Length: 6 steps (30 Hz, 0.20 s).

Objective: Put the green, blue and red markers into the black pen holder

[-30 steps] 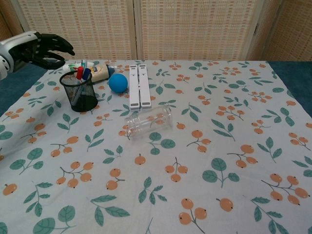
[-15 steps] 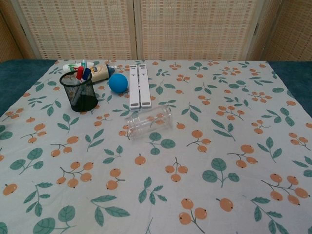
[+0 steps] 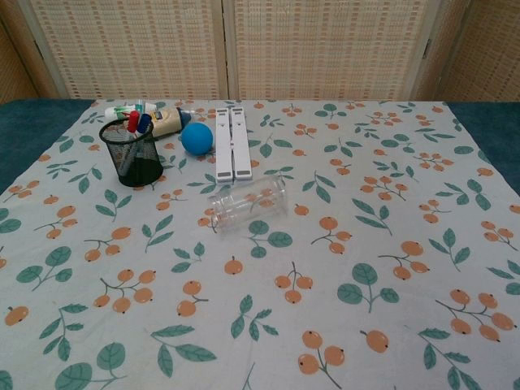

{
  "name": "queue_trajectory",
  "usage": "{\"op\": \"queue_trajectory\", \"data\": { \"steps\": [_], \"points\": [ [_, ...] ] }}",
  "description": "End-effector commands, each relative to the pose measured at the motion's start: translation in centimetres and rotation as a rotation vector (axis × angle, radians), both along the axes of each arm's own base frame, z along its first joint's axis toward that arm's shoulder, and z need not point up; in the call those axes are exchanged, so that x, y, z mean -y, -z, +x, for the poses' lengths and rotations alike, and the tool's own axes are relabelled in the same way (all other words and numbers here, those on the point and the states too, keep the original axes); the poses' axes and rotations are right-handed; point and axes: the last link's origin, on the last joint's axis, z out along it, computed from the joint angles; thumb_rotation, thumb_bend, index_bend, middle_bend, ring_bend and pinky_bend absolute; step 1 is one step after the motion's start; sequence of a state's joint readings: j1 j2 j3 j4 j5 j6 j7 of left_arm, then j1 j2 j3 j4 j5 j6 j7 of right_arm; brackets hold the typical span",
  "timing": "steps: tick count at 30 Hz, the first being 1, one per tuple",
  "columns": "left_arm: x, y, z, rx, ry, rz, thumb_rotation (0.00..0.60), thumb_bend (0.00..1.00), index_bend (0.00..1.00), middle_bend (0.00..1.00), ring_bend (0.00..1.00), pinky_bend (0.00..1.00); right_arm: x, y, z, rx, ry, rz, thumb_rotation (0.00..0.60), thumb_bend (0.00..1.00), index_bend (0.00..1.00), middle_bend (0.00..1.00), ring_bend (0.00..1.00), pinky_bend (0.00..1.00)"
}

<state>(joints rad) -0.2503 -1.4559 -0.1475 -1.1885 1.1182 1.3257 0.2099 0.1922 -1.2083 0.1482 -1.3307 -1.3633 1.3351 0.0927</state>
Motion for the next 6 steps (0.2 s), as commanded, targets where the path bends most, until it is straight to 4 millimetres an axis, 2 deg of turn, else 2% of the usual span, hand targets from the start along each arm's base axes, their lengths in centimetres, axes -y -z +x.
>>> {"op": "queue_trajectory", "data": {
  "steps": [1, 6],
  "points": [
    [-0.07, 0.1, 0.0, 0.008, 0.0, -0.006, 0.6, 0.37, 0.07, 0.0, 0.0, 0.09, -0.03, 0.1, -0.07, -0.001, 0.004, 0.004, 0.6, 0.03, 0.25, 0.07, 0.2, 0.13],
    [-0.19, 0.46, 0.06, 0.022, -0.002, -0.027, 0.6, 0.38, 0.07, 0.0, 0.0, 0.09, -0.06, 0.0, -0.23, -0.001, 0.011, 0.0, 0.6, 0.03, 0.25, 0.07, 0.2, 0.13]
  ]
}}
